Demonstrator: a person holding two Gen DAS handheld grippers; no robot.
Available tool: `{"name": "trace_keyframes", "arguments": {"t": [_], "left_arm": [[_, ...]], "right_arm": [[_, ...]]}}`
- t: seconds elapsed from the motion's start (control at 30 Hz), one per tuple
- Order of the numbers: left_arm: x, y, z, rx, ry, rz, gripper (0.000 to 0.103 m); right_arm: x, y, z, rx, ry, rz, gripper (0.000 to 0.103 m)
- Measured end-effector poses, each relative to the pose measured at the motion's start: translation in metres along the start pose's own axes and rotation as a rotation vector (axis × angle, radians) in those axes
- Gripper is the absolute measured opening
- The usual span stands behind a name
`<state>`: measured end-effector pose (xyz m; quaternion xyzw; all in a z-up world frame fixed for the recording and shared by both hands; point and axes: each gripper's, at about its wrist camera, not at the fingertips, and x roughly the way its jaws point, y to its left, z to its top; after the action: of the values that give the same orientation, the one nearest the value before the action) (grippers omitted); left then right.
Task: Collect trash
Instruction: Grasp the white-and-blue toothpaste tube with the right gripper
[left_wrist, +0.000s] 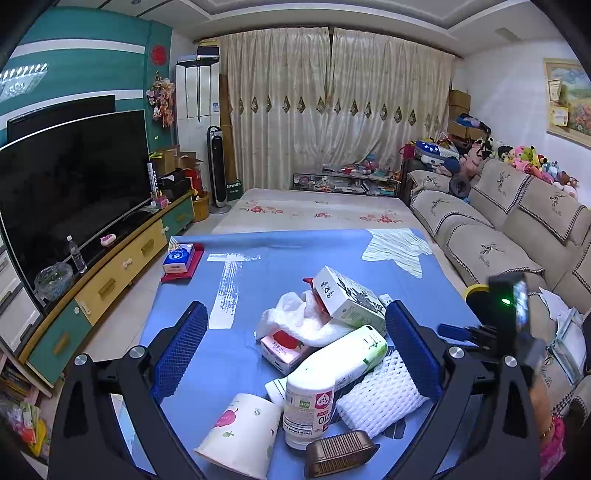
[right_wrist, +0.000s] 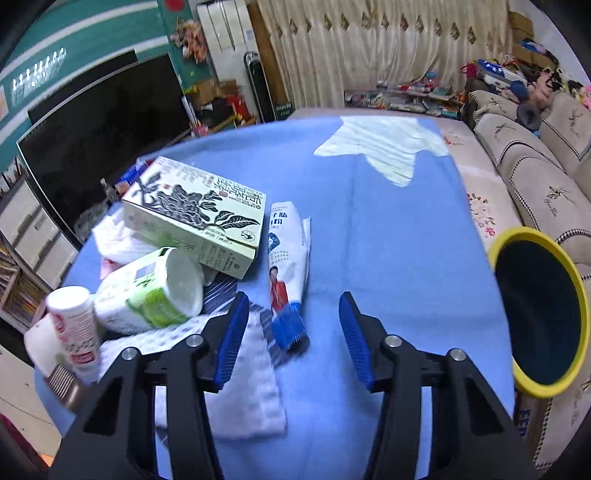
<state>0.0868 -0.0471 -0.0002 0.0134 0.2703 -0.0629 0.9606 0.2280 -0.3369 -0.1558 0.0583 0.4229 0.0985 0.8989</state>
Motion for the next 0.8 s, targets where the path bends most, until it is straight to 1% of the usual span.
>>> {"name": "trace_keyframes", "arguments": {"t": [0.2,0.27,0.3,0.37,0.63,0.8], "left_arm": [[0.003,0.000,-0.002,-0.010,0.009,-0.001,0.095],[0.003,0.001,-0.002,-0.014,0.012,-0.003,0.095],[0.004,0.001,-0.003,-0.012,0.012,-0.001,0.095],[0.006,0.001,-0.005,-0.011,0.015,0.000,0.095],[0.014,-0.003,-0.009,-0.008,0.032,-0.013,0.095],[0.016,-0.013,-0.011,0.011,0.036,-0.045,0.096]], "right_arm": [[0.028,0.010,0.012,-0.028,0.063,-0.019,0.039],[0.032,0.010,0.013,-0.023,0.075,-0.024,0.028],[0.033,0.008,0.013,-0.022,0.078,-0.027,0.025],[0.035,0.009,0.014,-0.020,0.079,-0.028,0.022],[0.022,0.003,0.011,-0.002,0.045,-0.036,0.021],[0.000,-0.014,0.007,0.034,-0.008,-0.059,0.021]]}}
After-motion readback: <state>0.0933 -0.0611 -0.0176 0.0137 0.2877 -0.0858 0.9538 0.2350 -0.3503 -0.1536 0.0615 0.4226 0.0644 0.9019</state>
